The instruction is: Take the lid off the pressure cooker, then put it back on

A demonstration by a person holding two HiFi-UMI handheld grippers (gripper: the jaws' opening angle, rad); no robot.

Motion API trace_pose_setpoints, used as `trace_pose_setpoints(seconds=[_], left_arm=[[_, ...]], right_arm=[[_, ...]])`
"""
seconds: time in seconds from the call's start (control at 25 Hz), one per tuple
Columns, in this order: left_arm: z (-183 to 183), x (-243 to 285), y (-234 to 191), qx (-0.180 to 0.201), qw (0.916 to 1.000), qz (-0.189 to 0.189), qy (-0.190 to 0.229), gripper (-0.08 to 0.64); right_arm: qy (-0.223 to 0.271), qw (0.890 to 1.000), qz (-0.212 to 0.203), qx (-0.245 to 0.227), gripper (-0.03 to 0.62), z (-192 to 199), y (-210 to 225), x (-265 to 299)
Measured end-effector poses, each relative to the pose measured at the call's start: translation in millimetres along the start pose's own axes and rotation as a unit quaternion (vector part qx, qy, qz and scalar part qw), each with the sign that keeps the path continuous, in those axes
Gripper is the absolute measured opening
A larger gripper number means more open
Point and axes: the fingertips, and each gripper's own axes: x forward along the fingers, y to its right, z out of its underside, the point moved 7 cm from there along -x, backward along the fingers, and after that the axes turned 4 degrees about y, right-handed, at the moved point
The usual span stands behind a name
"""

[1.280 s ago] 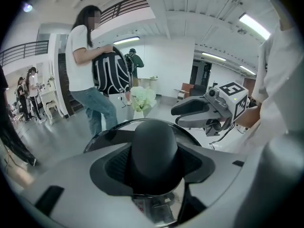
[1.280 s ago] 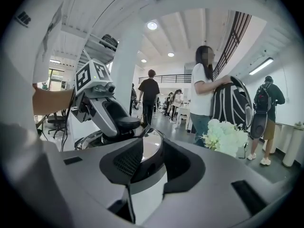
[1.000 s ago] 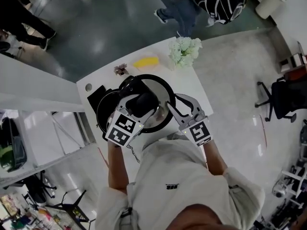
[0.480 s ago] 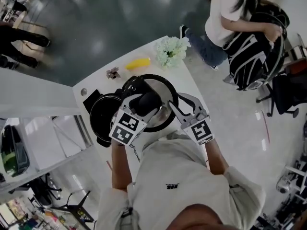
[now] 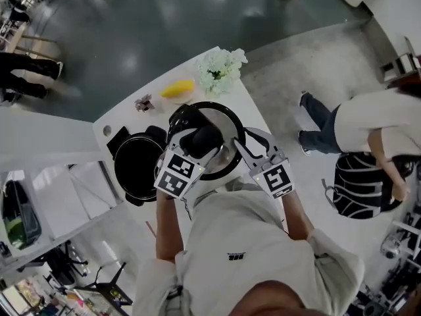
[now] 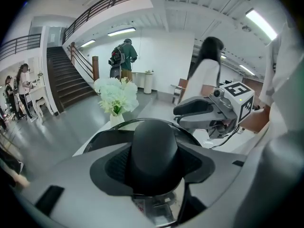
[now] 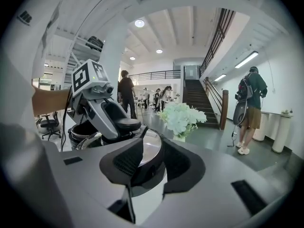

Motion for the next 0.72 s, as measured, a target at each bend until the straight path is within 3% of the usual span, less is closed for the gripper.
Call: trace_pose_setpoints(seconds=[0.72], left_arm=[[29,57,22,-0.02,0.9996,-0.008,-0.018,0.287]], right_arm=[[-0.041,0.999,-0.004,0.023,0.129,45,15,-12]])
